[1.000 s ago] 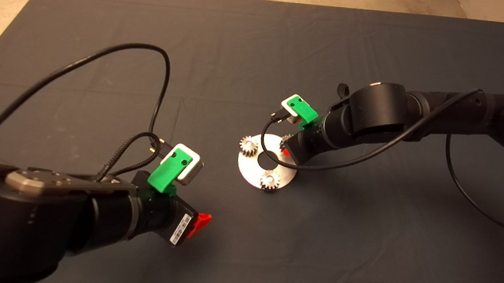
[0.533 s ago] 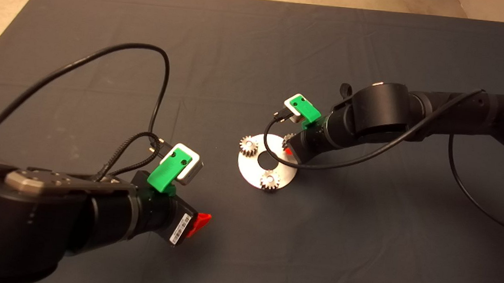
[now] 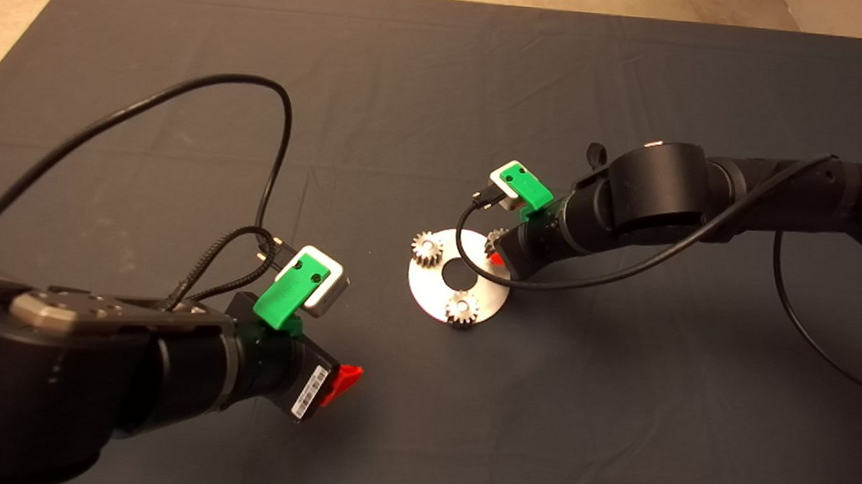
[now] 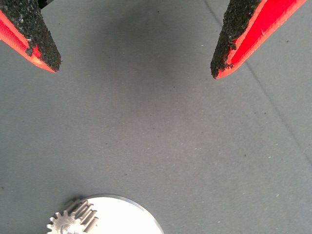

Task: Install three planetary gears onto the carrier pins

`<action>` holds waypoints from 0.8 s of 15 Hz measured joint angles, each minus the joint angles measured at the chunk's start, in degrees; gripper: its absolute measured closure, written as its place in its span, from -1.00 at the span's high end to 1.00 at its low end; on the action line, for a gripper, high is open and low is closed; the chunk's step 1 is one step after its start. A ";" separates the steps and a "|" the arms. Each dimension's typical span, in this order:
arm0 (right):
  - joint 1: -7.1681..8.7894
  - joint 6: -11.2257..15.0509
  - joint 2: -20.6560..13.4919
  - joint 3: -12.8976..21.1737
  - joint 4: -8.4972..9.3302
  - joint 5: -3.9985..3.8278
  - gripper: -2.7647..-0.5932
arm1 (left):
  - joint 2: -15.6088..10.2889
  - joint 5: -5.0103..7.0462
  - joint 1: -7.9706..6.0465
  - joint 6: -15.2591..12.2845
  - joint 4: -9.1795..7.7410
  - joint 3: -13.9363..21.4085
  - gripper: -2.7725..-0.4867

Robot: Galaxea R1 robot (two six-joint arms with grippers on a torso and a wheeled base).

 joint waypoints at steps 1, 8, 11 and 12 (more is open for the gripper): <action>0.00 -0.11 0.00 0.00 0.00 0.00 -0.75 | 0.01 -0.02 0.00 -0.03 0.00 0.00 0.51; -0.02 -0.16 0.00 0.00 0.00 0.09 -0.74 | 0.20 -0.02 0.00 -0.22 0.00 0.00 0.51; -0.55 -0.16 0.02 0.00 -0.11 0.20 -0.74 | 0.20 -0.02 0.00 -0.22 0.00 0.00 0.51; -0.95 -0.16 0.18 0.00 -0.11 -0.11 -0.74 | 0.17 0.00 0.00 -0.23 0.00 0.00 0.51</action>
